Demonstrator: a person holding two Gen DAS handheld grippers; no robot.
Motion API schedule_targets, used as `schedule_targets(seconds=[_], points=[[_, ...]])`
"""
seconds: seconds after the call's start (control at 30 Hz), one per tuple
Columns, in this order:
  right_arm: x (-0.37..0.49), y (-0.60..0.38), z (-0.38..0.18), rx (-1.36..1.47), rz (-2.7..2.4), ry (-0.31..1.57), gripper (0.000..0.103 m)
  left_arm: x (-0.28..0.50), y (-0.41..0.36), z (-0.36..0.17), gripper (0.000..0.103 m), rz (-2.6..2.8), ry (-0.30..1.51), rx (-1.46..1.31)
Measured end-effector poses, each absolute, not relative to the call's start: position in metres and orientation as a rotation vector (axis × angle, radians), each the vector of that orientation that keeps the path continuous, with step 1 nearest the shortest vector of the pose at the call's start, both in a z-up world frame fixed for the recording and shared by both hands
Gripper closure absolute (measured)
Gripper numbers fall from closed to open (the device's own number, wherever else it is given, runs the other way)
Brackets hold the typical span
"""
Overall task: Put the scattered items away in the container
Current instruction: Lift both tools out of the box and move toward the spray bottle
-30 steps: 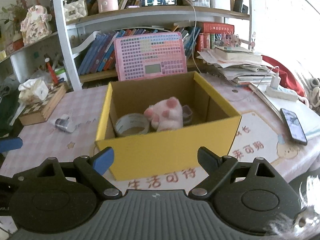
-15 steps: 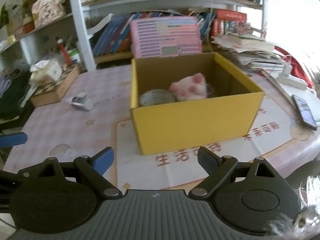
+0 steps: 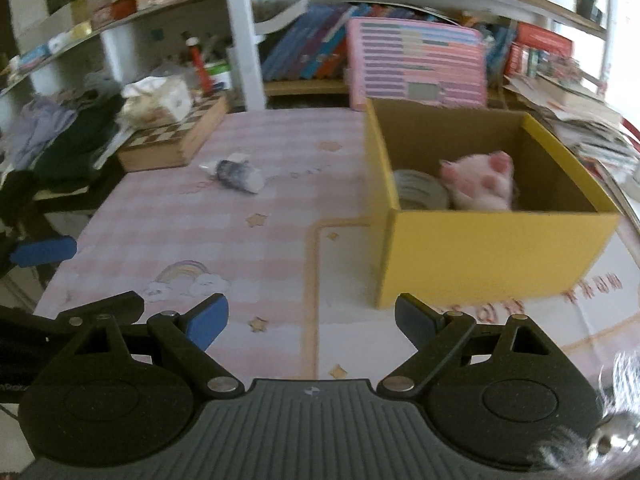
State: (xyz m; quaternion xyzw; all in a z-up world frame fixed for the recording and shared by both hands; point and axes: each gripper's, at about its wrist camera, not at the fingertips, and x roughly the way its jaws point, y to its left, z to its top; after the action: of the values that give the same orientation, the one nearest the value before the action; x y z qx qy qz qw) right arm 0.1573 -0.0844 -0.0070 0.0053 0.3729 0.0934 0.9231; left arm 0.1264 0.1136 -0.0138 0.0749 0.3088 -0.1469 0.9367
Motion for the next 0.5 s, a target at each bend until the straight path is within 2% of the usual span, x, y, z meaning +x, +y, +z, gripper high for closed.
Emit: schedule_targets(seconds=[0.5], points=[[0.185,-0.04,-0.008,-0.079,0.329,0.784,0.013,0.135,0.146,-0.014,0.009,-0.18,0.65,0.095]])
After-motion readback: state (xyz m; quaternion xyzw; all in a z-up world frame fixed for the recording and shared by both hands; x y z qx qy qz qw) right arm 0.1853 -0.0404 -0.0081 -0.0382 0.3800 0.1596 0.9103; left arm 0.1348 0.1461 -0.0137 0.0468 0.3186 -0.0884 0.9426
